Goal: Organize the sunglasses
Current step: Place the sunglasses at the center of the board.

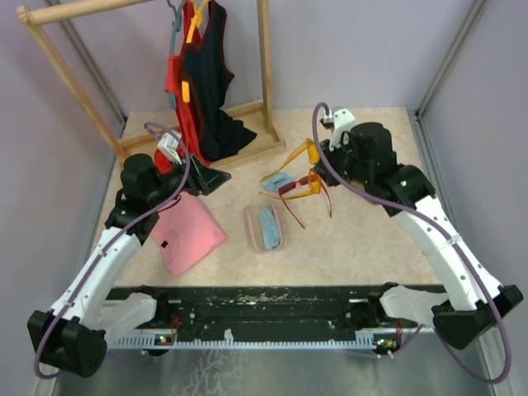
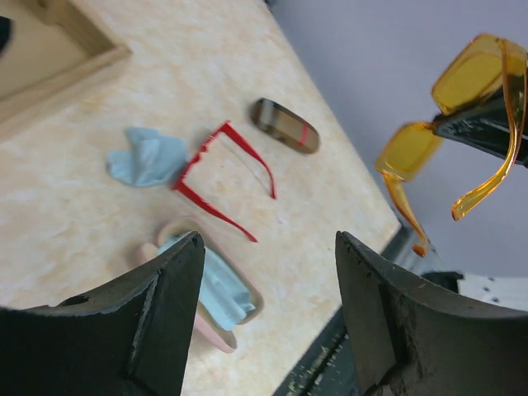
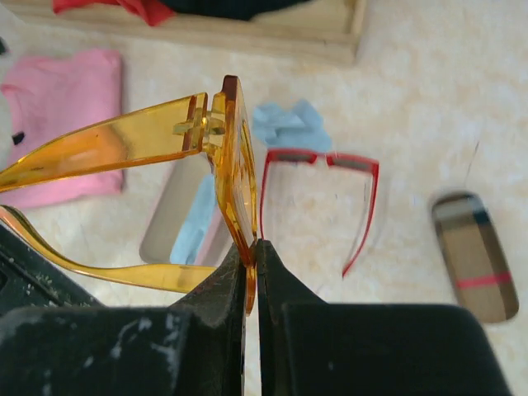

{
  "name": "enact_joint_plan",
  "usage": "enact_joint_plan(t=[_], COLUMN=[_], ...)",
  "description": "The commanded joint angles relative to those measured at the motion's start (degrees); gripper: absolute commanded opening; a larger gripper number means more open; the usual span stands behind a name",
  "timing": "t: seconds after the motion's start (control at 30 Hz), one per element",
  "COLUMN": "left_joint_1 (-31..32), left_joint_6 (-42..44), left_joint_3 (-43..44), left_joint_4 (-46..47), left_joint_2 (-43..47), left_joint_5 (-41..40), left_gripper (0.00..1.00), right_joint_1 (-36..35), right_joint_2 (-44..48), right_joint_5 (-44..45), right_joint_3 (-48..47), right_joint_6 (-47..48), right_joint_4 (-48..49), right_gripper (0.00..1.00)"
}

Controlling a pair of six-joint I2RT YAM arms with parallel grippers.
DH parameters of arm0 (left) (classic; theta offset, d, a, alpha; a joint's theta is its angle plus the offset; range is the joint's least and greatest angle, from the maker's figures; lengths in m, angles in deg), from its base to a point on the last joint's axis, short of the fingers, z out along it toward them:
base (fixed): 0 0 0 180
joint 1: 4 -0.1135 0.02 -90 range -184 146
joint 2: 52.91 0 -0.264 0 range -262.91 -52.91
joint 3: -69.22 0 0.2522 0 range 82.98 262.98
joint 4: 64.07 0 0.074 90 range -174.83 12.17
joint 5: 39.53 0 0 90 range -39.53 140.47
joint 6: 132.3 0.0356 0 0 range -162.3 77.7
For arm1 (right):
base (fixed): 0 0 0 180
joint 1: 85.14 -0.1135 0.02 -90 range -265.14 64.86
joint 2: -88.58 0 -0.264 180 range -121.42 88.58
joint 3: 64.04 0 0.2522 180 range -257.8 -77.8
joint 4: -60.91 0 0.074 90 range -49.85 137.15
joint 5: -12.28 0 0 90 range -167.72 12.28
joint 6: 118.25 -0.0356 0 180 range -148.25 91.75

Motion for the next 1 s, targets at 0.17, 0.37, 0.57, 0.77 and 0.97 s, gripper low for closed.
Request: enact_joint_plan(t=[0.17,0.37,0.57,0.77,0.97], left_joint_1=[-0.33,-0.29,-0.28,-0.30,-0.25], left_joint_6=[8.64,8.75,9.35,9.40,9.39], left_joint_3=[-0.47,-1.31,-1.31,-1.61,-1.81], left_joint_4=[-8.35,-7.94,-8.04,-7.84,-7.72], left_joint_2=[5.07,4.61,4.32,4.06,4.10], left_joint_5=[-15.09,-13.36,-12.15,-11.16,-11.21], left_gripper=[0.71,0.71,0.71,0.70,0.70], right_joint_1=[1.65,1.74,2.32,3.68,4.51], right_joint_2=[-13.41,-20.15,-27.84,-34.45,-38.62], right_joint_5=[5.70,5.91,8.48,8.54,7.96], right_joint_3=[-6.20,-0.82,2.71,3.77,3.15], right_joint_6=[-3.41,-3.29,-3.85,-2.74,-1.39], right_joint_4=[-28.81,-29.08,-26.75,-23.88,-21.64], right_gripper=[0.00,0.00,0.00,0.01,0.07])
